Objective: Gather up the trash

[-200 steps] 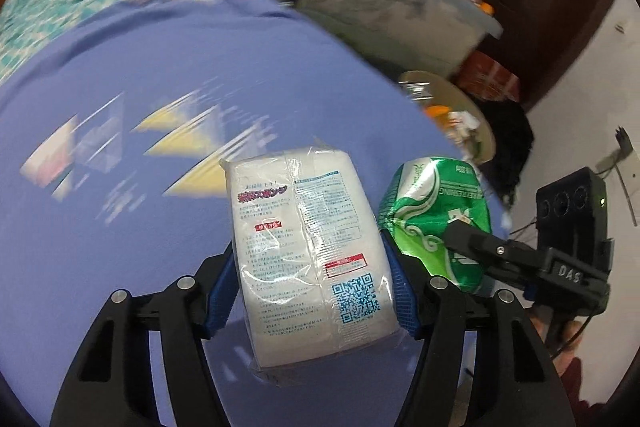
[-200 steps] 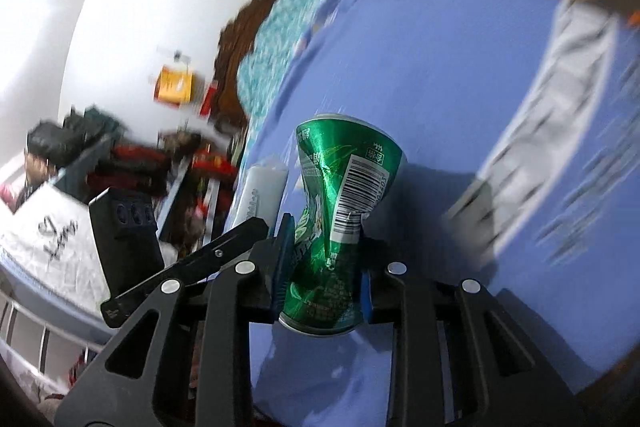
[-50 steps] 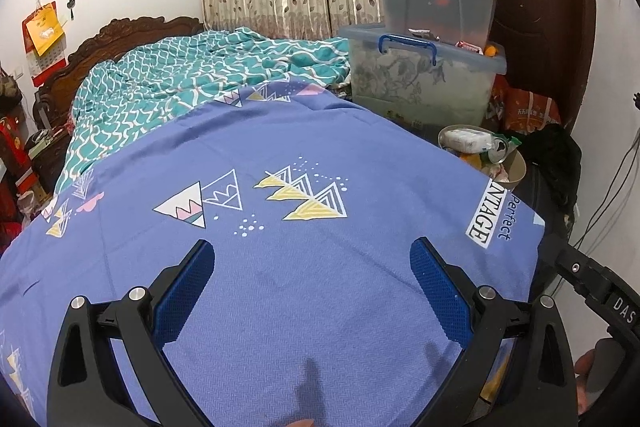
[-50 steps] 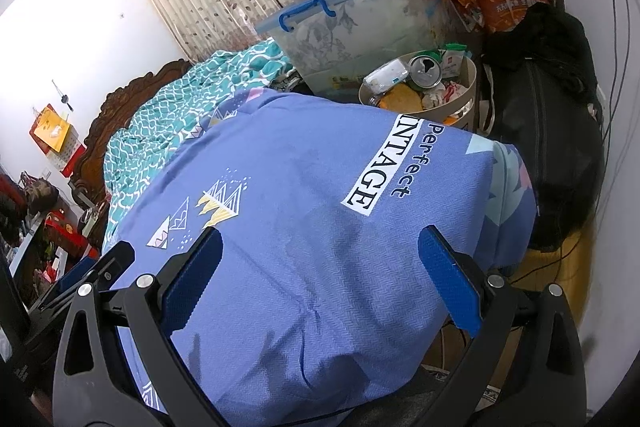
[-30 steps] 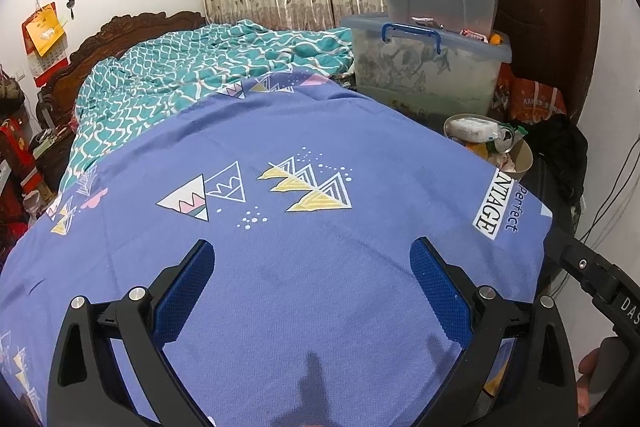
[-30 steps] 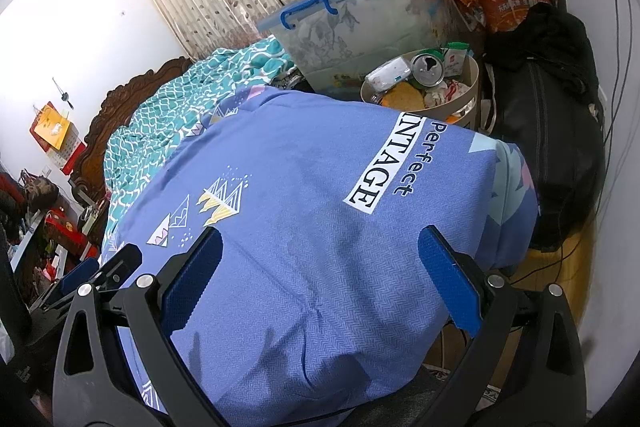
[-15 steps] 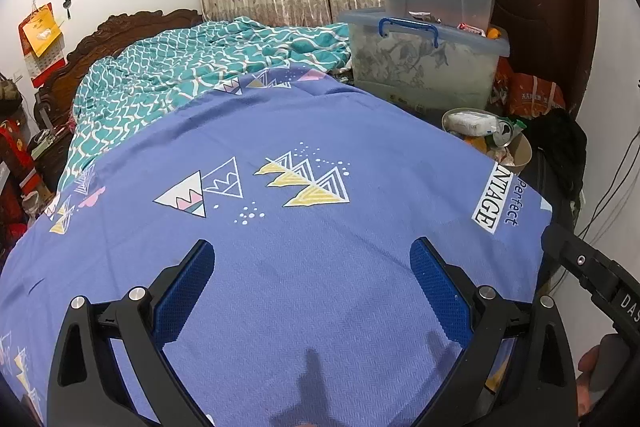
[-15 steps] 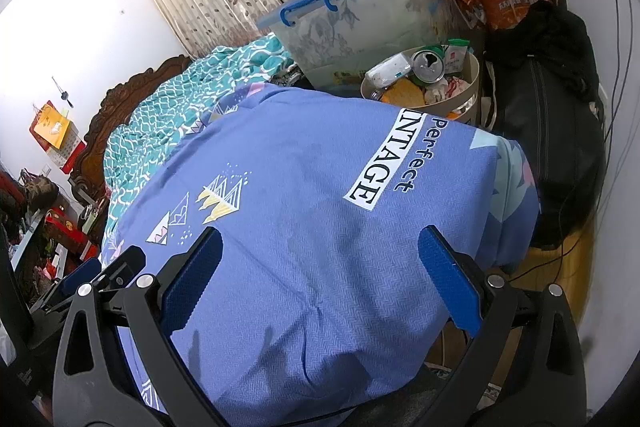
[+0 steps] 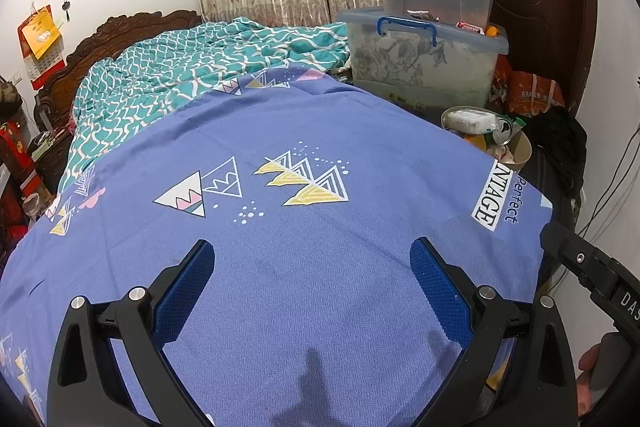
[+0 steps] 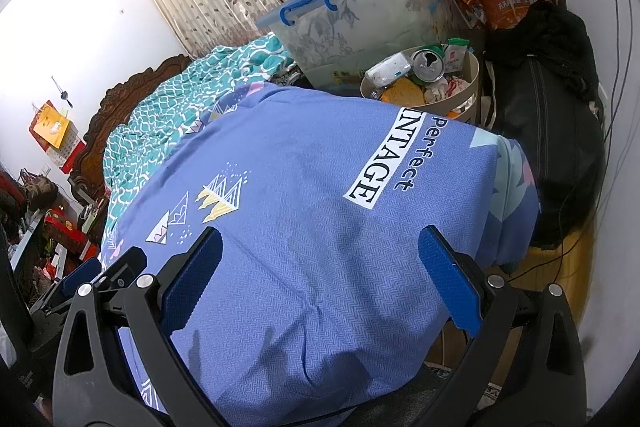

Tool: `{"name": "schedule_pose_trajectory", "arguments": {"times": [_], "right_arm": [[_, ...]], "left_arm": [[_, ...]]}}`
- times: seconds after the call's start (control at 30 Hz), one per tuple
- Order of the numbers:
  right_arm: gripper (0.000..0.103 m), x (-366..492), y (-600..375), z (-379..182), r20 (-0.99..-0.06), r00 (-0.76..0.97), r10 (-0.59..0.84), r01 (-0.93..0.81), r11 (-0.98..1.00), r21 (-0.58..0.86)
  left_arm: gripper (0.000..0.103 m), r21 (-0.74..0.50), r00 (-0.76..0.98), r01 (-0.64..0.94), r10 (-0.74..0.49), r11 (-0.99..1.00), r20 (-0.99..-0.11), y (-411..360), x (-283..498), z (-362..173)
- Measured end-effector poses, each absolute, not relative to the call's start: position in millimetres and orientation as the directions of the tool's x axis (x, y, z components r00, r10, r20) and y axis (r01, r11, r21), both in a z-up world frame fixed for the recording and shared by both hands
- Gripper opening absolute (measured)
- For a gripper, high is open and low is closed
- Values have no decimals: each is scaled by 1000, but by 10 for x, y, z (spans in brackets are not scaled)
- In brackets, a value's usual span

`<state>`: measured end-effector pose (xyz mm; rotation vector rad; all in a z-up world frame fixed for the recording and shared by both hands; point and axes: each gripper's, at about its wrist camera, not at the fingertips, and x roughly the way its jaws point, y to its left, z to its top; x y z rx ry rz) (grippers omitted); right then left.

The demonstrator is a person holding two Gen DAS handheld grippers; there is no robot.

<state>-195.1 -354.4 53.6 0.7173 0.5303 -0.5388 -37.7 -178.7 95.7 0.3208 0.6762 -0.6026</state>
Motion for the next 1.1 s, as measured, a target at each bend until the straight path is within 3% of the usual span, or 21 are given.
{"name": "schedule_pose_trajectory", "arguments": {"times": [1.1], "right_arm": [[97,-1965,-3533,427,-623,734,-269,624,628,464]], "left_arm": [[94,82,600,643,-434,761,-672,-1779,-417,922]]}}
